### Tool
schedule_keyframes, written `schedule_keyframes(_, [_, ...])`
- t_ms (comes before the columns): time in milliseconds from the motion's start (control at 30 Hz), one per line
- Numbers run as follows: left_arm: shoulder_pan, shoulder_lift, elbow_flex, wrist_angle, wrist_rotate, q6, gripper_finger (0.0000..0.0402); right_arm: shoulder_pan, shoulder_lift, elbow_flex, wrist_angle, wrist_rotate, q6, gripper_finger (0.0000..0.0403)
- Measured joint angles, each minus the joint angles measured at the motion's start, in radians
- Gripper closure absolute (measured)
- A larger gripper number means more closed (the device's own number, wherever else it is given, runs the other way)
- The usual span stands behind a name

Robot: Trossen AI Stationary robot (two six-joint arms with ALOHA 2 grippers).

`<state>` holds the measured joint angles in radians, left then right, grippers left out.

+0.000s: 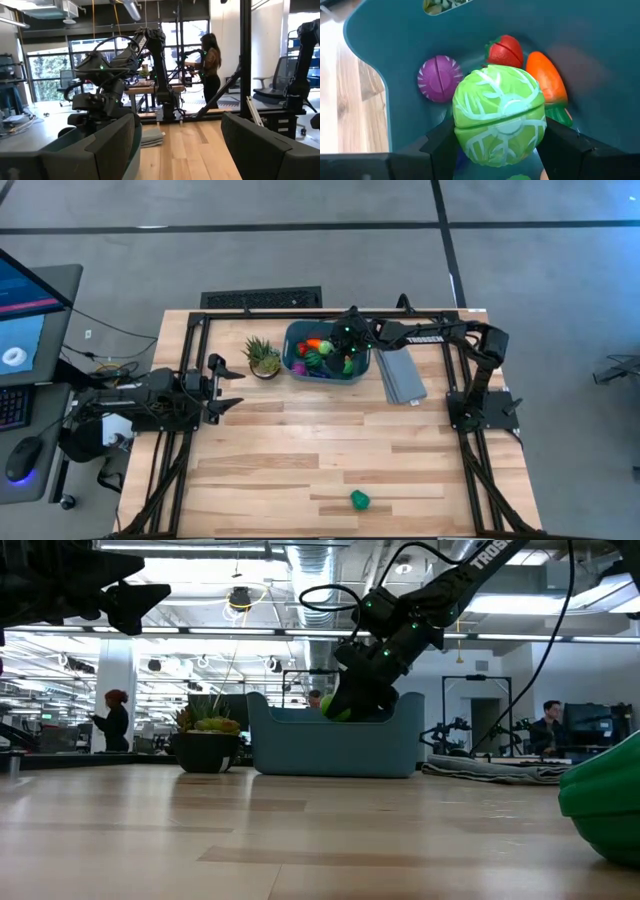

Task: Pick and placing Produce into tupperware
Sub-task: Put the cabbage into the blue bin

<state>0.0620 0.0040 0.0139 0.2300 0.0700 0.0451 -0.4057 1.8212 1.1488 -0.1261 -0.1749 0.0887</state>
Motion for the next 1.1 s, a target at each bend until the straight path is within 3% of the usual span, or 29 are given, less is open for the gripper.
schedule_keyframes(867, [0.000,0.000,0.000,-0.009,-0.005,0.000,0.0113,0.000,0.000,0.001,0.000,-0.008,-0.037,0.0147])
schedule_keyframes(1100, [0.000,0.000,0.000,-0.009,-0.005,0.000,0.0113,0.000,-0.001,0.001,0.000,-0.011,-0.044,0.0102])
